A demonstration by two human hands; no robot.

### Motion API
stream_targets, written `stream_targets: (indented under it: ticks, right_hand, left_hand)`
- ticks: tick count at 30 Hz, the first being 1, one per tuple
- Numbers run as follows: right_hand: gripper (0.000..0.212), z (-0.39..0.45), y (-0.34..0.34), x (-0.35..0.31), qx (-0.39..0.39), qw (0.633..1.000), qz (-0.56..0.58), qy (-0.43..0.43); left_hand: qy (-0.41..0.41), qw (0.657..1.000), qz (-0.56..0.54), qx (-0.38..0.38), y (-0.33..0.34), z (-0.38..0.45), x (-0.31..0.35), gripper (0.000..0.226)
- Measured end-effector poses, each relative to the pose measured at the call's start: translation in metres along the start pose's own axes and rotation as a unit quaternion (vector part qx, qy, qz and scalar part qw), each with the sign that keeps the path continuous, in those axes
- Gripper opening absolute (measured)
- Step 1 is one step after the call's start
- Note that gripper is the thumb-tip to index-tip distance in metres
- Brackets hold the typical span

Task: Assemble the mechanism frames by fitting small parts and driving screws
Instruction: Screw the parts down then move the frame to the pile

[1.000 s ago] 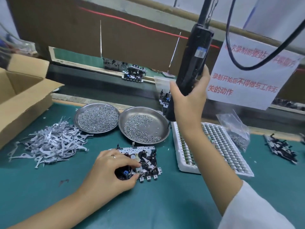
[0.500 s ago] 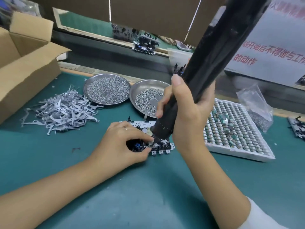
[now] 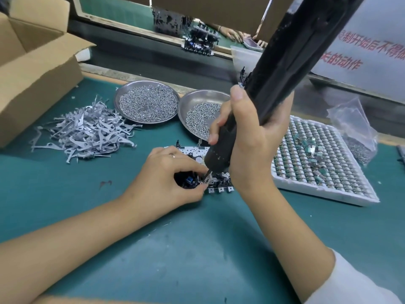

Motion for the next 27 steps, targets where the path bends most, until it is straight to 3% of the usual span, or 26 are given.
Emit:
stream_targets:
  ticks: [27]
  right_hand:
    - [0.022, -0.0033, -0.0003, 0.0006, 0.000, 1.000, 0.005, -0.006]
  left_hand:
    - [-0.006, 1.000, 0.004, -0.005, 0.0014, 0.0008, 0.0009, 0.018]
Point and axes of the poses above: each hand's wrist, its own z-axis towards the middle knuckle, its own y-axis out of the palm, x = y × z, the point moved 9 cm from there along z, towards the middle knuckle, and after that the axes turned 15 degrees about -y, right-handed, at the moved point
